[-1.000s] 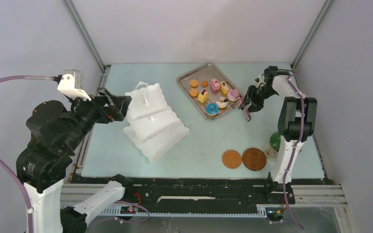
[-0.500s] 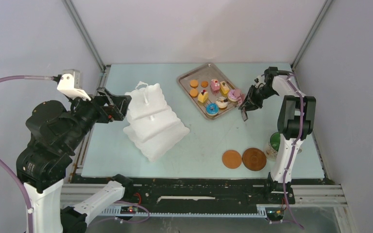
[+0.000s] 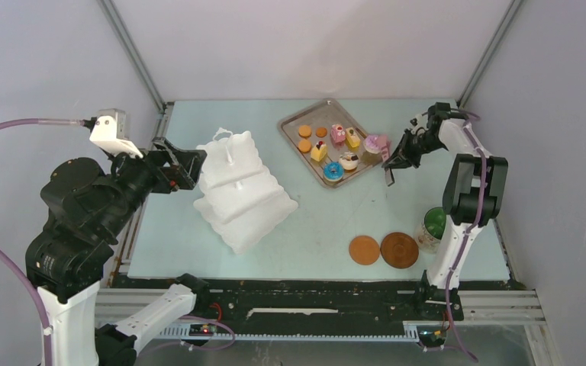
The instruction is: Serve the afternoon tea
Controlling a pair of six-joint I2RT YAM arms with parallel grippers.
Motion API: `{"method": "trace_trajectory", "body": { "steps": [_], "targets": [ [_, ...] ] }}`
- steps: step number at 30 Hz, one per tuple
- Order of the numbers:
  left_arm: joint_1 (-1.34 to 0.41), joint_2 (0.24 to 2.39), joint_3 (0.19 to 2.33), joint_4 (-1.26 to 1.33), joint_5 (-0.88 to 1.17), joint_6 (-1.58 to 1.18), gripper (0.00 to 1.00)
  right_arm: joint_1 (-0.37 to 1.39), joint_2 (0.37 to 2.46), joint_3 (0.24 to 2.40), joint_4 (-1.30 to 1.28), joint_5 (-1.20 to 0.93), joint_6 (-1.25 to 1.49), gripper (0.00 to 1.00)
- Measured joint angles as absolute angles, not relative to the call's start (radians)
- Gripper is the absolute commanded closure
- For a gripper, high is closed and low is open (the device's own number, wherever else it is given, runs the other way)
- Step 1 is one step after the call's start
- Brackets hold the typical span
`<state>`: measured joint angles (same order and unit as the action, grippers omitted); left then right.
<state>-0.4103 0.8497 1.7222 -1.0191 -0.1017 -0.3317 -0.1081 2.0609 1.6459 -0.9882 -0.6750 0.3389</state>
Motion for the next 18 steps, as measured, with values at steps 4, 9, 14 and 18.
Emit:
{"method": "trace_trajectory", "body": {
  "steps": [4,9,14,18],
  "targets": [
    [-0.410,0.850,1.722,-1.019,-0.097,-0.334,0.05,-0.115,2.025,1.614,-0.969,-0.681,0.339,1.00],
    [-0.410,0.850,1.722,-1.019,-0.094,-0.341,0.05,-0.107,1.955,1.534,-0.955,-0.688,0.333,1.00],
    [-0.410,0.849,1.722,-1.019,-0.093,-0.358,0.05,-0.049,1.856,1.500,-0.963,-0.668,0.319,1.00],
    [-0.410,0.845,1.720,-1.019,-0.089,-0.370,0.05,0.065,1.731,1.474,-0.968,-0.639,0.324,1.00]
  ]
}}
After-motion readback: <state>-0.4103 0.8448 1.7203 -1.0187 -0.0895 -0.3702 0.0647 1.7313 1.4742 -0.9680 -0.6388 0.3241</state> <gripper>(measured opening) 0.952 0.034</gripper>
